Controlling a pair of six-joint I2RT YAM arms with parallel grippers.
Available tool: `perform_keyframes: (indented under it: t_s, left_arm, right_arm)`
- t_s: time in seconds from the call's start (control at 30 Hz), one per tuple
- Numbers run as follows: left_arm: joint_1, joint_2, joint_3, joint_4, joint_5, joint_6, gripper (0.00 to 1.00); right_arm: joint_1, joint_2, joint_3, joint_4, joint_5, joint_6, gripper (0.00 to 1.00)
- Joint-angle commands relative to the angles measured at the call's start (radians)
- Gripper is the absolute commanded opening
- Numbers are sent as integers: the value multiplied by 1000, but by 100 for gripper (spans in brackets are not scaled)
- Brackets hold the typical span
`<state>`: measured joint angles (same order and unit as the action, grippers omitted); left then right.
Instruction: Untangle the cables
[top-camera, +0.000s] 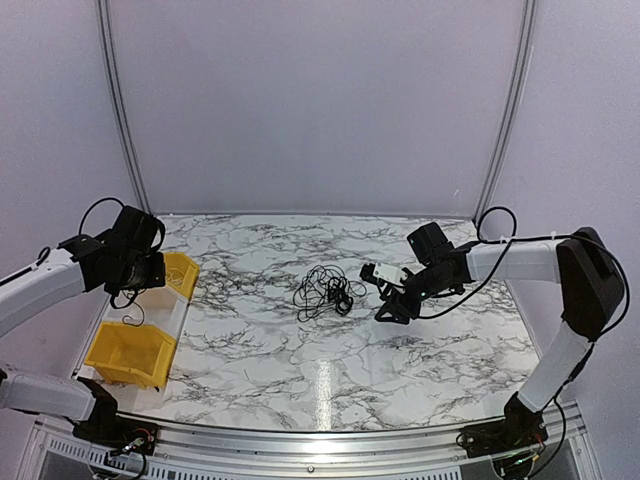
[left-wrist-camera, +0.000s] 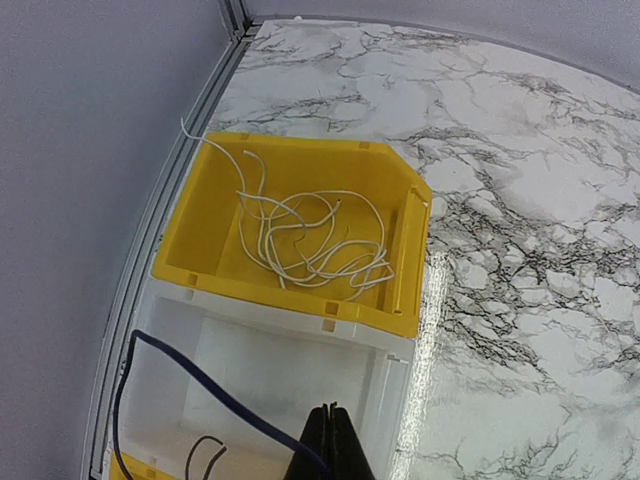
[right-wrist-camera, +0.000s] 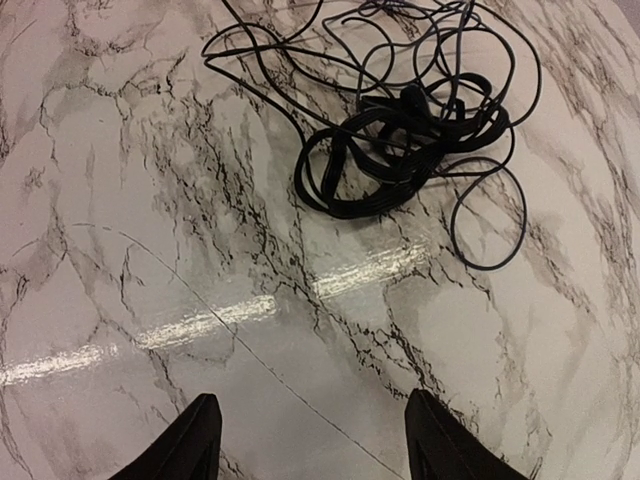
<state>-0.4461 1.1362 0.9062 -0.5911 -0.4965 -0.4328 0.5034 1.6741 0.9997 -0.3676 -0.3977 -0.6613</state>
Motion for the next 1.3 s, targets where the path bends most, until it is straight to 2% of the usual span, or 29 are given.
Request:
perform_keyframes:
  t_s: [0.0, 0.3, 0.63, 0.8, 1.0, 1.27]
  left_arm:
    - [20, 34, -66, 118, 21, -34, 0]
    - [116, 123, -121, 224, 153, -37, 0]
    - [205, 280, -9, 242, 254, 67, 0]
    - [204, 333, 43, 293, 409, 137, 0]
    - [204, 253, -27, 335, 477, 134, 0]
    - [204, 9, -213, 316, 414, 35, 0]
  right_arm:
    - [11, -1, 36, -11, 2, -9, 63]
    - [11, 6, 37, -16, 5, -14, 63]
    - [10, 6, 39, -22, 24, -18, 63]
    - [11, 1, 37, -24, 42, -24, 63]
    - [11, 8, 39, -28, 37, -28, 63]
    - [12, 27, 43, -35, 33, -32, 63]
